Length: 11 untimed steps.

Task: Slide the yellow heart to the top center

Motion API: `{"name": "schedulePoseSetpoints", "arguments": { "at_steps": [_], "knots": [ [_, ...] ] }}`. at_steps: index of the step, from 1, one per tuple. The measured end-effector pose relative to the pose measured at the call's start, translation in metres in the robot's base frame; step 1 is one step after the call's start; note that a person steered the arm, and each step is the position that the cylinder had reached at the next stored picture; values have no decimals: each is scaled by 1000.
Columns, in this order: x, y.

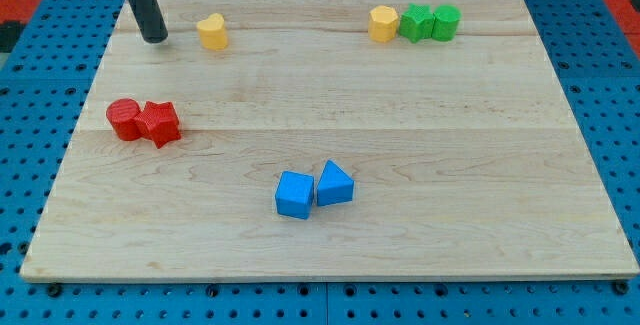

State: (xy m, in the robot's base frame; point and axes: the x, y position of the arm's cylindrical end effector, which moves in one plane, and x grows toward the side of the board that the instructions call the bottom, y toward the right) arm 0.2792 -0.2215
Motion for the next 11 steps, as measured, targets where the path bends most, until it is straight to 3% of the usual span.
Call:
{"name": "schedulePoseSetpoints", "arguments": {
  "at_steps": [1, 3, 5, 7, 11],
  "knots": [
    [0, 0],
    [1, 101],
    [1, 107],
    [1, 201],
    [-1, 267]
  ]
}}
